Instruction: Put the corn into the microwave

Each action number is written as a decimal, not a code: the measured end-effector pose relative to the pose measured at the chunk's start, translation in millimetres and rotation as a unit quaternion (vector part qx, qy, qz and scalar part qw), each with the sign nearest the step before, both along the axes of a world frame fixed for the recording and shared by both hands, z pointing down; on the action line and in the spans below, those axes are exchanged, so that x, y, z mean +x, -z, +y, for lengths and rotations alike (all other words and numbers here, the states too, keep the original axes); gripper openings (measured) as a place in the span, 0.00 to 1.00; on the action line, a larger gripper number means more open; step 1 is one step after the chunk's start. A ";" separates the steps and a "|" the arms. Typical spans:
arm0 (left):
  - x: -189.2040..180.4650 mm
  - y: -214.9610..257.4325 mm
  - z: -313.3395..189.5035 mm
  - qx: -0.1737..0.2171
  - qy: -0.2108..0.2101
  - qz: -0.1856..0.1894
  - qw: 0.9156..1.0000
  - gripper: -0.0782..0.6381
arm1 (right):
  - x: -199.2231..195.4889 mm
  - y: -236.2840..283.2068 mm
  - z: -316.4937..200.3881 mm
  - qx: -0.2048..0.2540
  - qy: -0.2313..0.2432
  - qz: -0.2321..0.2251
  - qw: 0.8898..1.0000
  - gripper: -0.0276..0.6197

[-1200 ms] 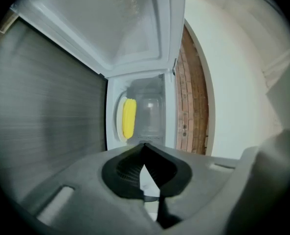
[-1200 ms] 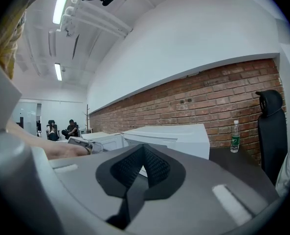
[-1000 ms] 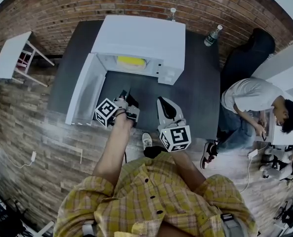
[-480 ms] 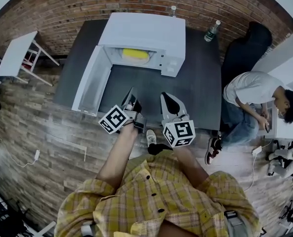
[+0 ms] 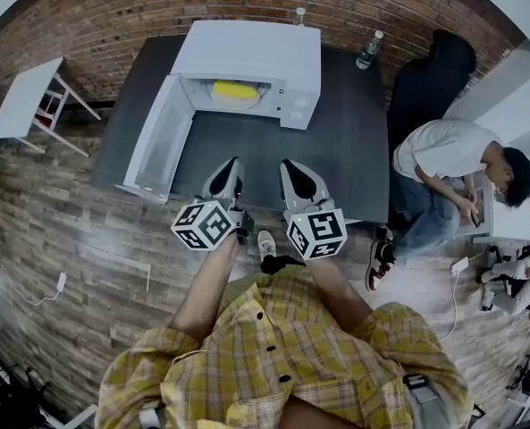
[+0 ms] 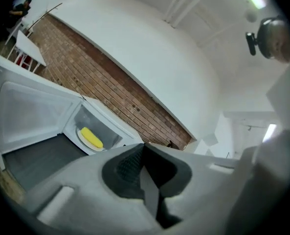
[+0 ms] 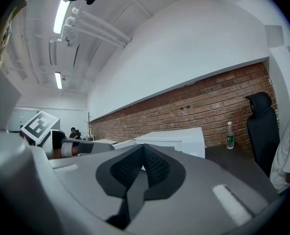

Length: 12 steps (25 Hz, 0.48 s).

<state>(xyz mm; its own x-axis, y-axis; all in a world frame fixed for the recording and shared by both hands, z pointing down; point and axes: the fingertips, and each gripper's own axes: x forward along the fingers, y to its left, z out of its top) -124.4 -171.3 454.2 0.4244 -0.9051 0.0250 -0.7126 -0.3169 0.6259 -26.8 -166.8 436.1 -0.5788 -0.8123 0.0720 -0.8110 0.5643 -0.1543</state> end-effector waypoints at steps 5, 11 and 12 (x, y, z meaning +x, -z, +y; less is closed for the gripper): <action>5.5 7.7 15.2 0.023 0.013 -0.096 0.995 0.11 | 2.0 0.6 8.3 0.003 0.002 0.005 1.000 0.05; 11.8 11.3 24.1 0.043 0.029 -0.175 0.983 0.11 | 3.2 -0.1 8.6 0.005 0.006 0.006 1.000 0.05; 12.9 12.4 25.0 0.046 0.030 -0.182 0.982 0.11 | 3.2 0.1 8.5 0.006 0.007 0.006 1.000 0.05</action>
<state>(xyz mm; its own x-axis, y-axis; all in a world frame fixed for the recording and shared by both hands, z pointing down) -111.5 -146.3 441.8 0.3475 -0.9340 0.0825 -0.9033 -0.3099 0.2966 -23.7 -158.3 436.0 -0.5891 -0.8051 0.0698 -0.8050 0.5771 -0.1378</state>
